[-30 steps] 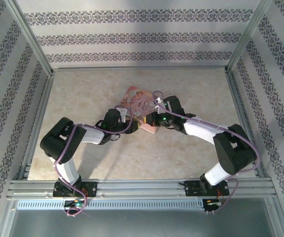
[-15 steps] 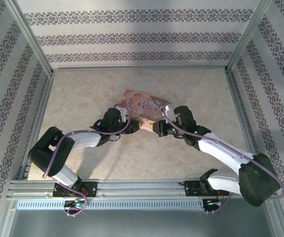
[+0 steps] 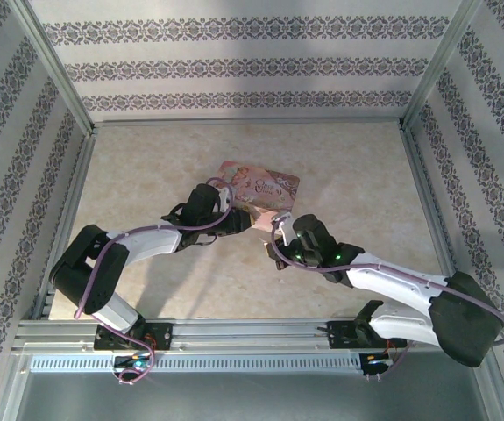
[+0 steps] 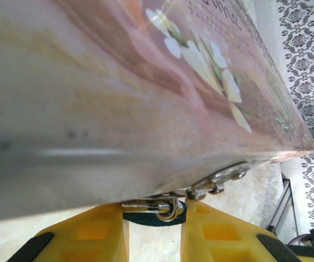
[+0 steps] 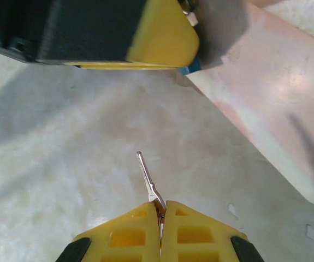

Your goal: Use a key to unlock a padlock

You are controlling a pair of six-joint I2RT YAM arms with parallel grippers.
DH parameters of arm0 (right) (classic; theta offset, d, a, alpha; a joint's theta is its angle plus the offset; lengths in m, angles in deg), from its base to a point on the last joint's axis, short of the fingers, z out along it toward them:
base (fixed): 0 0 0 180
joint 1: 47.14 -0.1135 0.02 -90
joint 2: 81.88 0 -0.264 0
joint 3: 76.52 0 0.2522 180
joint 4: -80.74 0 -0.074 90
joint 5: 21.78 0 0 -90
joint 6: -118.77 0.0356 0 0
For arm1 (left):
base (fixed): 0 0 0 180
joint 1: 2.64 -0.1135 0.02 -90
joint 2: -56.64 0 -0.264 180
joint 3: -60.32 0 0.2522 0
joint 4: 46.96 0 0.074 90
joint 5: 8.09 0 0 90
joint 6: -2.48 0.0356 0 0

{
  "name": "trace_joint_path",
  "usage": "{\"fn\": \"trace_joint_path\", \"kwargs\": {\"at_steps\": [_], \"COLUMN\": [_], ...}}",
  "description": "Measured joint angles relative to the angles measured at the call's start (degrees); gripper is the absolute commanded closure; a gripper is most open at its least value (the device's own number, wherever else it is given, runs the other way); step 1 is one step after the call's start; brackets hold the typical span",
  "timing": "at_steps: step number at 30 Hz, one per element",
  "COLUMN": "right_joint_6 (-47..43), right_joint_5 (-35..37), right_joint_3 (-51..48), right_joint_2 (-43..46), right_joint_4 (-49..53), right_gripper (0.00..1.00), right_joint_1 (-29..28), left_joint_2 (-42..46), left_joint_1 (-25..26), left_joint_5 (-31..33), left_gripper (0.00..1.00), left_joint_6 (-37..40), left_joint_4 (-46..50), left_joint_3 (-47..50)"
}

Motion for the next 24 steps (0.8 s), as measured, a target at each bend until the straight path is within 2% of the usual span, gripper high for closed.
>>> {"fn": "trace_joint_path", "kwargs": {"at_steps": [9, 24], "right_joint_6": [-2.3, -3.2], "right_joint_5": [5.4, 8.0], "right_joint_3": [-0.4, 0.7], "right_joint_2": [-3.8, -9.6], "right_joint_4": [-3.5, -7.7], "right_gripper": [1.0, 0.99], "right_joint_1": [-1.9, -2.6], "left_joint_2": [0.0, 0.0], "left_joint_1": [0.0, 0.0], "left_joint_5": [-0.7, -0.7], "left_gripper": [0.75, 0.75], "left_joint_6": [-1.6, -2.6], "left_joint_4": [1.8, 1.8], "left_joint_3": [-1.2, -1.2]}}
